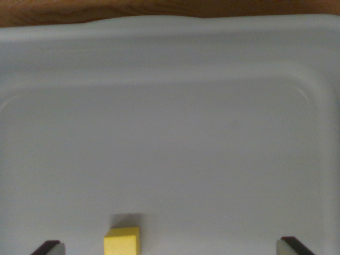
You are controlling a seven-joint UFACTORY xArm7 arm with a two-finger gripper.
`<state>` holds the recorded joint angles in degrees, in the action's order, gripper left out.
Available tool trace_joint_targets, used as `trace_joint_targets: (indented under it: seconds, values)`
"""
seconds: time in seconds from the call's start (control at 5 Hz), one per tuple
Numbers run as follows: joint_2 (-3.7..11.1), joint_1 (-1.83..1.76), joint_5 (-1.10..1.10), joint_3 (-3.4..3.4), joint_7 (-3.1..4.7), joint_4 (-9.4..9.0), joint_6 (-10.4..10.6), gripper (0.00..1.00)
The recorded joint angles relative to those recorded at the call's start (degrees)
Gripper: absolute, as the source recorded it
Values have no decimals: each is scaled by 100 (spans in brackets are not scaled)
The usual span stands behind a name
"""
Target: Pick yellow cube
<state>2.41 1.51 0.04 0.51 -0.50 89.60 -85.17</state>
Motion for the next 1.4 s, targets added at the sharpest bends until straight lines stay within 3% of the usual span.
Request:
trace_joint_targets:
  seconds: [0.6,0.8,1.0,1.2,1.4]
  values:
    - [27,-11,10,13,1,-123,129,0]
    - [61,-25,22,29,2,-273,286,0]
    - [61,-25,22,29,2,-273,286,0]
    - [99,-40,35,46,4,-443,465,0]
    - [99,-40,35,46,4,-443,465,0]
